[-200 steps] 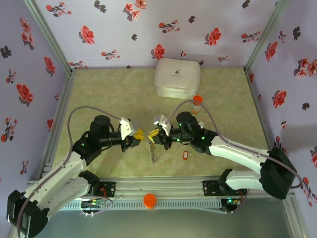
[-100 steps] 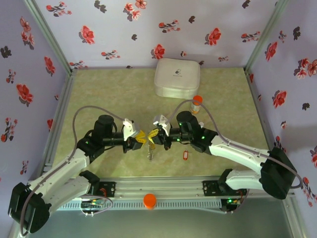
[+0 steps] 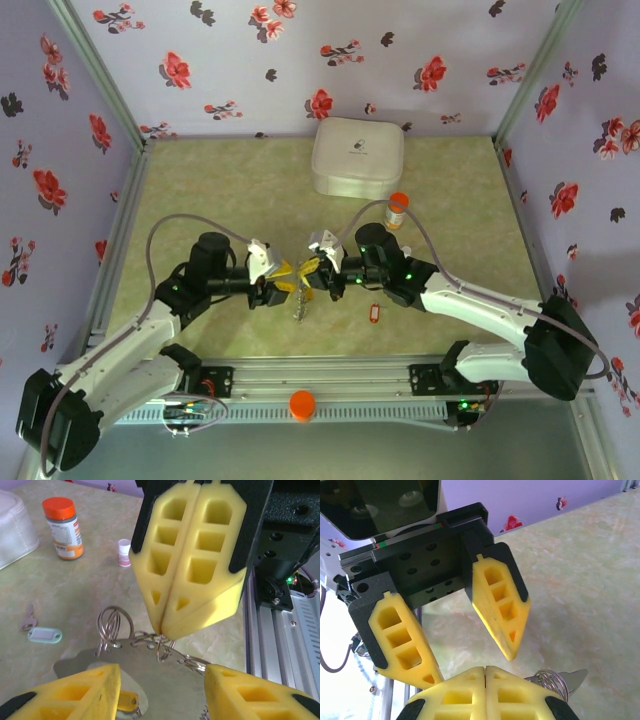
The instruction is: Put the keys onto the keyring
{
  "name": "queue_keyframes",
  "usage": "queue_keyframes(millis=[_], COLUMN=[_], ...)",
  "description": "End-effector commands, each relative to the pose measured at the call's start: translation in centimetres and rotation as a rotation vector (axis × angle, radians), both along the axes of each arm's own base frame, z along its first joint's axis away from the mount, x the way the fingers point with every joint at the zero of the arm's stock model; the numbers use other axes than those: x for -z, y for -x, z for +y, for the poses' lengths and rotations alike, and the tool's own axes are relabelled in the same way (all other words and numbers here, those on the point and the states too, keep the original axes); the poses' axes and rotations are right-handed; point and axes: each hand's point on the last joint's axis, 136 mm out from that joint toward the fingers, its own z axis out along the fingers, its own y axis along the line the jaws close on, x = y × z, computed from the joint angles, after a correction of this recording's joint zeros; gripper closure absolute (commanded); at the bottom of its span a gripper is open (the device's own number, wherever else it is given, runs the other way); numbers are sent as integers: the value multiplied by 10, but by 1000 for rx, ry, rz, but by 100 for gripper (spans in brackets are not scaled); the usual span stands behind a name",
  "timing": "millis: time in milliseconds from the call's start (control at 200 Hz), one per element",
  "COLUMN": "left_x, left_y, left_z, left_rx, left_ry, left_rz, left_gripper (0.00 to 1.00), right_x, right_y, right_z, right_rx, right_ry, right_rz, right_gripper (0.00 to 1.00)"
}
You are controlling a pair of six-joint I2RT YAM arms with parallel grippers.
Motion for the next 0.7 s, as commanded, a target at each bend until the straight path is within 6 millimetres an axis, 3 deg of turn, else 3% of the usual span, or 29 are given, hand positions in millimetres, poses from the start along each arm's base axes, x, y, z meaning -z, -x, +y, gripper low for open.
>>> queue_keyframes(millis=[0,230,375,495,695], left_x=[3,-2,4,6,11], left_y=[0,-7,-16,-32,-56], left_z=[8,7,7,14,24], left_rx=[-66,-115,-156,-267,-407], left_ry=[-5,31,-1,-15,-34], left_rz=[39,56,82,88,86], left_gripper=[53,55,55,54,52], right_x=[-24,-21,-18,9,59], right_y=[-11,-9,-29,-50,-57], right_z=[1,5,0,-19,-44], right_rx=[43,23,172,376,544], right_ry=[-46,-42,-50,15,173], right_rz=[-41,2,63,161,324], right_gripper=[100,100,100,100,100])
